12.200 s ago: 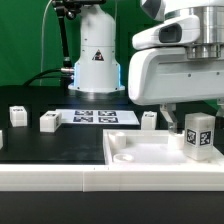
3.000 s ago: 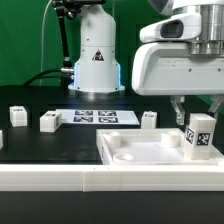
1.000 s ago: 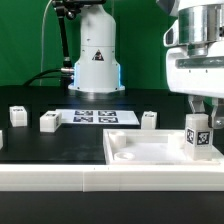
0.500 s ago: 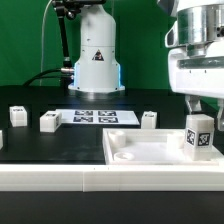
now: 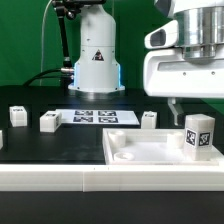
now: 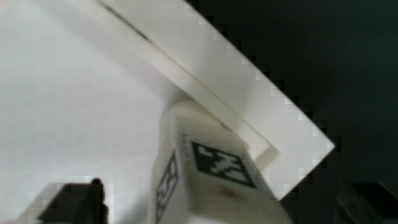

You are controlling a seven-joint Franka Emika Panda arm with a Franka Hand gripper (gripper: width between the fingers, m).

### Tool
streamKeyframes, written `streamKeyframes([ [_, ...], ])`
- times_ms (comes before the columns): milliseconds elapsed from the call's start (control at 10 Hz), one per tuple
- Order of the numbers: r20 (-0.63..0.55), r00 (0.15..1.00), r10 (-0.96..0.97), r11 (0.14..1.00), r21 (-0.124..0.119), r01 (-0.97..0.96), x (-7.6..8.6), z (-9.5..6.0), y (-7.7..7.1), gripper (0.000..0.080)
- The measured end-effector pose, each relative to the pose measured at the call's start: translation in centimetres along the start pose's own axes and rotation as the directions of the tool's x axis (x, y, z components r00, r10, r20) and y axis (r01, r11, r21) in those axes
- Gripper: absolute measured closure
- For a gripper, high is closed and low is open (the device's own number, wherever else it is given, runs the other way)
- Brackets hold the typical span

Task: Assemble one leg

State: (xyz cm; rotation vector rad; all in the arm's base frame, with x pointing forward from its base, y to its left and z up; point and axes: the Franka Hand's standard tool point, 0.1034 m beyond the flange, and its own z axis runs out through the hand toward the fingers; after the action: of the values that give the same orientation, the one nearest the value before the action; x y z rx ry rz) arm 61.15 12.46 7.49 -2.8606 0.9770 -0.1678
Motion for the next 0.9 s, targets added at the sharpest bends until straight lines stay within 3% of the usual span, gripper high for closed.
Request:
streamKeyframes([
  [200, 0.009, 0.979, -0.206, 0.978, -0.019, 0.206, -0.06, -0.04, 0.03, 0.015],
  [600, 0.008, 0.837, -0.547, 0.835, -0.073, 0.546, -0.07, -0.05, 0.04, 0.015],
  [900, 0.015, 0.732, -0.681, 0.73, -0.075, 0.68, 0.59, -0.16, 0.48, 0.015],
])
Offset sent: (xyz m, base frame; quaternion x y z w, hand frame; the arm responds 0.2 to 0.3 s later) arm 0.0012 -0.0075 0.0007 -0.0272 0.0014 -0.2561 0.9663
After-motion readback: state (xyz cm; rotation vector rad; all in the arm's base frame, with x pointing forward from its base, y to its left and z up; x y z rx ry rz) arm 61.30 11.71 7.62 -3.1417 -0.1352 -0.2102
